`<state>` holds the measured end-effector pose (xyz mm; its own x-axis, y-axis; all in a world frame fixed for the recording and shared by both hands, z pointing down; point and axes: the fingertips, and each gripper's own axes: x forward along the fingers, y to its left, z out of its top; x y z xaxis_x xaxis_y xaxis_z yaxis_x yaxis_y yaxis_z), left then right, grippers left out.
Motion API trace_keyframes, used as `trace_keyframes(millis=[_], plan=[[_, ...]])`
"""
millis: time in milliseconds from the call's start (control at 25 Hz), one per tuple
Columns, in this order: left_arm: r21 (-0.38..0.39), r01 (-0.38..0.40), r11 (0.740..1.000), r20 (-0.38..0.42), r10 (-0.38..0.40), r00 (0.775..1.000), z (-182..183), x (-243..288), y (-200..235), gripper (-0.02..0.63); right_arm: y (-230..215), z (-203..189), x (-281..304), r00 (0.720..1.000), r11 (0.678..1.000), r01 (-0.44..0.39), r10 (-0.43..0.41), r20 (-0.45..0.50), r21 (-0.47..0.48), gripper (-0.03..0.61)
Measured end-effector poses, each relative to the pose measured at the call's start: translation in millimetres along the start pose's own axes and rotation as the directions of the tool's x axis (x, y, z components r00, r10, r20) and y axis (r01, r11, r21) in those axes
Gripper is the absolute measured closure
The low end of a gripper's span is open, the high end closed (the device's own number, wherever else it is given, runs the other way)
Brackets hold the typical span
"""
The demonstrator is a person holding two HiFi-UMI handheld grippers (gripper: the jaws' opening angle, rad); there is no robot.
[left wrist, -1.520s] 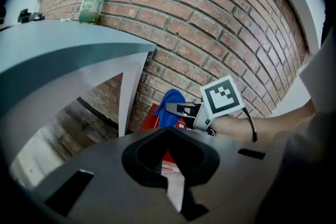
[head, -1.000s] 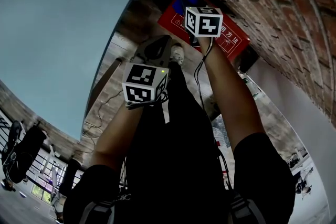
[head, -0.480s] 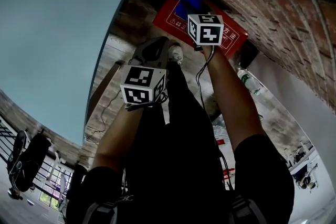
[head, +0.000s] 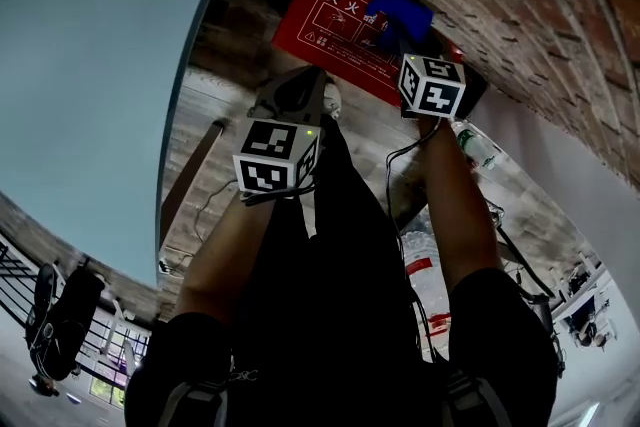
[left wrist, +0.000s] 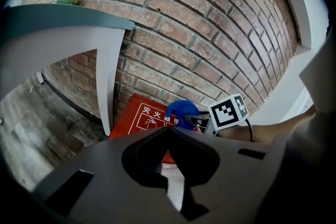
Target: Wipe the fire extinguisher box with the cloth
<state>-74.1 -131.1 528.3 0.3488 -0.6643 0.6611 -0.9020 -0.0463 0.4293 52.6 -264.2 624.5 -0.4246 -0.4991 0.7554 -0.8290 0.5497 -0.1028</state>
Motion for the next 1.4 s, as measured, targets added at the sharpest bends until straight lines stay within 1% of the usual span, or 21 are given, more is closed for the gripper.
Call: trace_keyframes(millis=[160, 320, 400, 480, 560, 640, 680, 800, 840, 920, 960, 1000, 1080, 1160, 1240, 1320, 1400], plan=[[0.021, 0.019, 1.0, -0.01, -0.019, 1.0, -2, 6, -10, 0.606, -48, -23, -24, 0.996, 0.995, 0.086, -0.085, -0.018, 0.058, 0.453], [0.038, 0.036, 0.999, -0.021, -0.035, 0.999, 0, 8, -18, 0.606, -87, -43, -45, 0.985, 0.976, 0.172, -0.17, -0.031, 0.131, 0.453], [0.042, 0.044, 0.998, -0.03, -0.043, 0.999, -4, 9, -19, 0.606, -101, -50, -55, 0.977, 0.965, 0.211, -0.208, -0.039, 0.158, 0.453], [0.044, 0.049, 0.998, -0.043, -0.047, 0.998, -11, 9, -18, 0.606, -112, -57, -63, 0.97, 0.948, 0.243, -0.24, -0.039, 0.205, 0.453], [0.041, 0.053, 0.998, -0.051, -0.051, 0.997, -17, 8, -15, 0.606, -119, -67, -69, 0.966, 0.926, 0.257, -0.257, -0.036, 0.275, 0.453], [0.036, 0.058, 0.998, -0.056, -0.056, 0.997, -22, 7, -12, 0.606, -120, -75, -72, 0.963, 0.912, 0.264, -0.268, -0.032, 0.313, 0.453], [0.029, 0.054, 0.998, -0.059, -0.052, 0.997, -23, 5, -10, 0.606, -119, -76, -73, 0.961, 0.912, 0.271, -0.277, -0.026, 0.308, 0.453], [0.018, 0.042, 0.999, -0.068, -0.041, 0.997, -26, 1, 0, 0.606, -112, -75, -74, 0.947, 0.916, 0.315, -0.322, -0.016, 0.249, 0.453], [0.021, 0.04, 0.999, -0.07, -0.038, 0.997, -29, 0, 4, 0.606, -108, -74, -73, 0.94, 0.913, 0.334, -0.34, -0.016, 0.234, 0.453], [0.025, 0.031, 0.999, -0.075, -0.029, 0.997, -34, 0, 12, 0.606, -101, -69, -70, 0.931, 0.903, 0.356, -0.364, -0.012, 0.239, 0.453], [0.025, 0.026, 0.999, -0.077, -0.024, 0.997, -36, 0, 15, 0.606, -95, -66, -68, 0.933, 0.903, 0.349, -0.359, -0.006, 0.251, 0.453], [0.021, 0.021, 1.0, -0.078, -0.019, 0.997, -38, 0, 17, 0.606, -85, -63, -64, 0.941, 0.908, 0.326, -0.338, 0.002, 0.262, 0.453], [0.002, 0.015, 1.0, -0.073, -0.015, 0.997, -39, 0, 20, 0.606, -57, -57, -53, 0.963, 0.932, 0.254, -0.267, 0.02, 0.258, 0.453], [-0.016, 0.014, 1.0, -0.064, -0.015, 0.998, -38, 0, 20, 0.606, -26, -46, -39, 0.979, 0.956, 0.186, -0.199, 0.038, 0.226, 0.453], [-0.017, 0.015, 1.0, -0.061, -0.016, 0.998, -36, -1, 21, 0.606, 4, -32, -24, 0.989, 0.969, 0.123, -0.139, 0.059, 0.216, 0.453], [-0.01, 0.015, 1.0, -0.06, -0.016, 0.998, -36, -3, 23, 0.606, 30, -20, -11, 0.994, 0.973, 0.06, -0.08, 0.08, 0.223, 0.453], [-0.009, 0.013, 1.0, -0.059, -0.013, 0.998, -35, -6, 25, 0.606, 53, -8, 1, 0.995, 0.98, 0.012, -0.031, 0.09, 0.196, 0.453]])
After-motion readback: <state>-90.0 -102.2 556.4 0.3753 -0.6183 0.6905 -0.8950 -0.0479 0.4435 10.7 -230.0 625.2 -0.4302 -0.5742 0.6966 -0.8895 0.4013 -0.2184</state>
